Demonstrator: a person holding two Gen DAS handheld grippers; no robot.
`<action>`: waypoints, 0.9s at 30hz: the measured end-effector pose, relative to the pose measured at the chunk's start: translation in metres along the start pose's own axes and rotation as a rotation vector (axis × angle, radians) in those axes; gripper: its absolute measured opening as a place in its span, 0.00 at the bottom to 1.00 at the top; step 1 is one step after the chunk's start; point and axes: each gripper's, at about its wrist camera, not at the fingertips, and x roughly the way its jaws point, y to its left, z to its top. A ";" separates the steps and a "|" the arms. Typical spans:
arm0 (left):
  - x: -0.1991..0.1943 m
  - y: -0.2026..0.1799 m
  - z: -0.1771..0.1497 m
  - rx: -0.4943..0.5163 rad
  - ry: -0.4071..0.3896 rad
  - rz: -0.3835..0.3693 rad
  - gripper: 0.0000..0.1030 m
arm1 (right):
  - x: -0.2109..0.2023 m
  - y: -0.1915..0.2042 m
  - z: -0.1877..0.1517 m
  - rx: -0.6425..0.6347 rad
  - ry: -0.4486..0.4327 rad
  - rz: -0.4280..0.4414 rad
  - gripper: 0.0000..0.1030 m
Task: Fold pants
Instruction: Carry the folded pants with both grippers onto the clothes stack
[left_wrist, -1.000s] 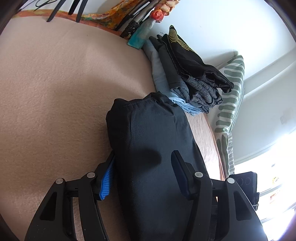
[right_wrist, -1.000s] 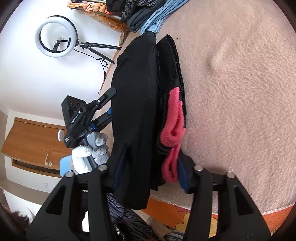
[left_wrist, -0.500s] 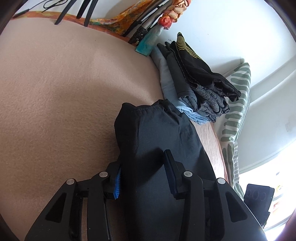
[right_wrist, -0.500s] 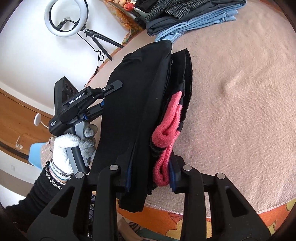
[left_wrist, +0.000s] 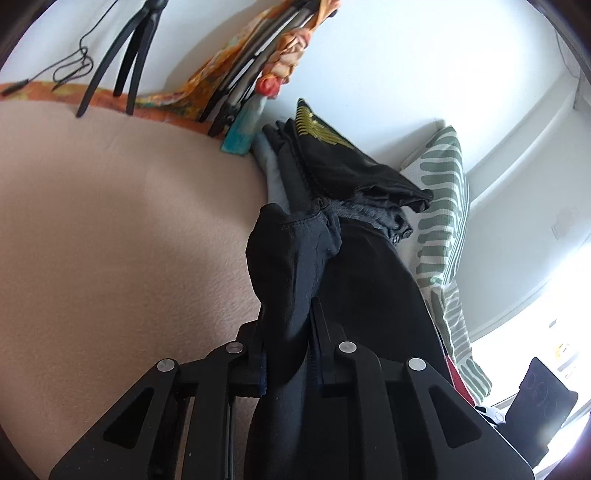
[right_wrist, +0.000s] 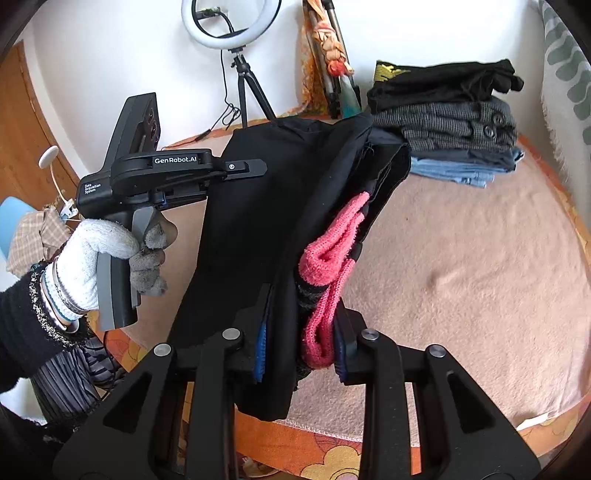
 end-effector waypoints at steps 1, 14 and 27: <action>-0.004 -0.006 0.005 0.010 -0.014 -0.007 0.15 | -0.005 0.000 0.005 -0.006 -0.014 -0.005 0.28; -0.010 -0.085 0.107 0.156 -0.142 -0.066 0.15 | -0.054 -0.024 0.100 -0.007 -0.194 -0.041 0.28; 0.063 -0.138 0.221 0.245 -0.173 -0.069 0.15 | -0.055 -0.110 0.216 0.004 -0.243 -0.093 0.28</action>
